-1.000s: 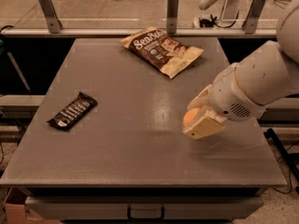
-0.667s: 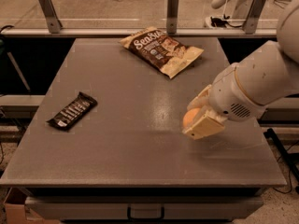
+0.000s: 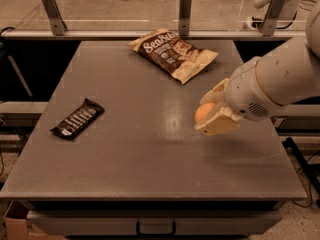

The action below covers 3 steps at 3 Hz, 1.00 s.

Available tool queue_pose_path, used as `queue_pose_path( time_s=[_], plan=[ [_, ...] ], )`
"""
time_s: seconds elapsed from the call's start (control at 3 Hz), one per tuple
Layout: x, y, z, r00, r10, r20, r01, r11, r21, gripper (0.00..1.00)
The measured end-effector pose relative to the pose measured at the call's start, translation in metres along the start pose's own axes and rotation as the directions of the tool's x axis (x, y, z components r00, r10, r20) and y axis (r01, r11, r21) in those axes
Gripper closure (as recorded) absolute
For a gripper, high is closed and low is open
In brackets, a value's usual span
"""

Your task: Move orange near rxbar chocolate

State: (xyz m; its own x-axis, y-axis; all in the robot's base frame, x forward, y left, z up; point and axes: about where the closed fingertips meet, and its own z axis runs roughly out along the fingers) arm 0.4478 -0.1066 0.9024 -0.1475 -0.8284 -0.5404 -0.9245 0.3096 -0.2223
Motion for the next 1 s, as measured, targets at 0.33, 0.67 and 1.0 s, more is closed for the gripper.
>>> queue_pose_path(
  time_s=[0.33, 0.67, 1.0],
  plan=[
    [-0.017, -0.043, 0.005, 0.997, -0.056, 0.059, 0.054, 0.9980, 0.032, 1.00],
    [-0.041, -0.100, 0.025, 0.984, -0.103, 0.145, 0.097, 0.9942, 0.047, 1.00],
    [-0.053, -0.140, 0.056, 0.971, -0.124, 0.202, 0.116, 0.9919, 0.051, 1.00]
  ],
)
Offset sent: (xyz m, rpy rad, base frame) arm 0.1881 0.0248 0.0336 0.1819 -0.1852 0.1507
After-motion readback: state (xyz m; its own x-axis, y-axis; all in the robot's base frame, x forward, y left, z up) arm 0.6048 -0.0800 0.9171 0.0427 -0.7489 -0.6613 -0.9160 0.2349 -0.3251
